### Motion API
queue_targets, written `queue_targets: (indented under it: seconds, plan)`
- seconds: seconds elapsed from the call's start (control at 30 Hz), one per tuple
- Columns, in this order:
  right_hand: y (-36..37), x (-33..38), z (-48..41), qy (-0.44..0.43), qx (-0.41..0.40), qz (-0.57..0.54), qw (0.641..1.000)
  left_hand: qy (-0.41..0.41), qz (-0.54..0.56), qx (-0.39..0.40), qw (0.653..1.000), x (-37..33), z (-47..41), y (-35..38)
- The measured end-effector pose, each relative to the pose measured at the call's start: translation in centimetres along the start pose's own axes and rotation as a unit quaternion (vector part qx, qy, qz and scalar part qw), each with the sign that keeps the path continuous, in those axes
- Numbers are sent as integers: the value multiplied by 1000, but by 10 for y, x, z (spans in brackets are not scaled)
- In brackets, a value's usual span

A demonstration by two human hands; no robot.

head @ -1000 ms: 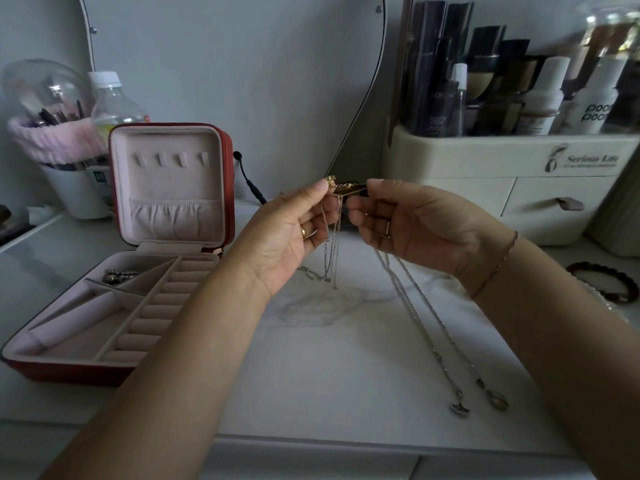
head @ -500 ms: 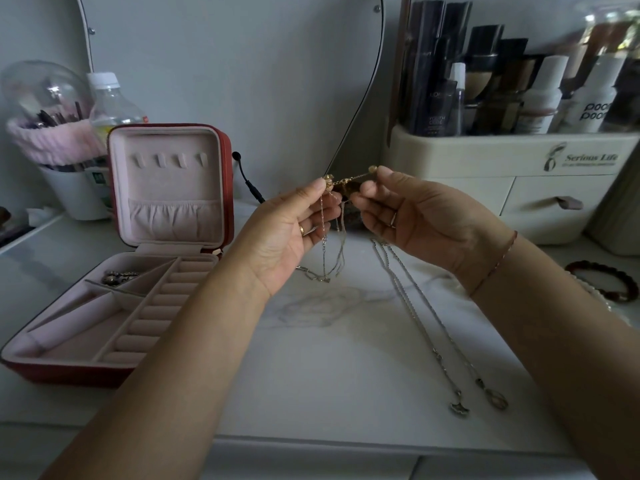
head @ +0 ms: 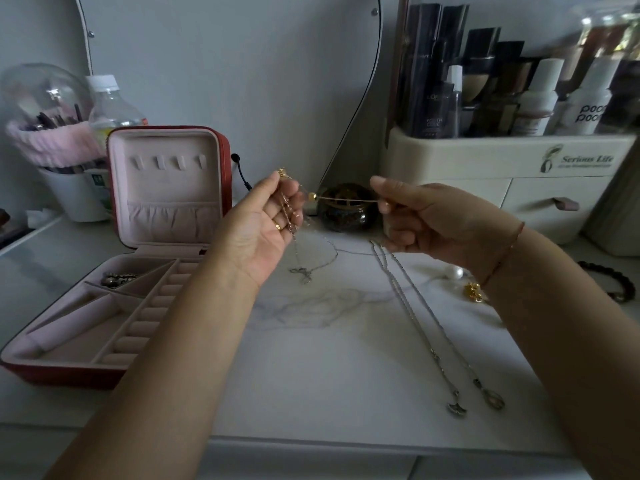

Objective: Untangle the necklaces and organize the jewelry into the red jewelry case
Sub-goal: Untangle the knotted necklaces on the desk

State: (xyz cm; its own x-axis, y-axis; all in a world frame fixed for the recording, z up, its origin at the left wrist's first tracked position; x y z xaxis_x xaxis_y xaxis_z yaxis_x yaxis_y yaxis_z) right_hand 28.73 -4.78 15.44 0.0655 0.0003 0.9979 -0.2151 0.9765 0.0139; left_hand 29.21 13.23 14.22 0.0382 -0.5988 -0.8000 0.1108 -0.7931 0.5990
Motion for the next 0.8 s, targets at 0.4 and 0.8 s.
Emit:
queue_targets:
  seconds: [0.4, 0.8]
  plan:
    - [-17, 28, 8, -65, 25, -150, 986, 14, 8, -38, 999, -4, -6, -12]
    - [28, -4, 11, -27, 140, 190, 971, 10, -88, 111, 990, 3, 12, 19]
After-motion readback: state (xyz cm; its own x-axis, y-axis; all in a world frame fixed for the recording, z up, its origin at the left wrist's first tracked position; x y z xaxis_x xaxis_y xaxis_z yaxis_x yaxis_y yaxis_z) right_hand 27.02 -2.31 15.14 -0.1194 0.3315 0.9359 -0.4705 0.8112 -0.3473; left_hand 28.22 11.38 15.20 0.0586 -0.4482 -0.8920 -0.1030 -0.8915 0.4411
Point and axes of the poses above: each hand's wrist, its own z-axis away from the middle knuckle, its own y-axis out of the palm, x = y × z, the point moved 7 cm from there along -z, towards the middle knuckle, and after that the axes turned 5 degrees about -x, right-handed, at the moved point
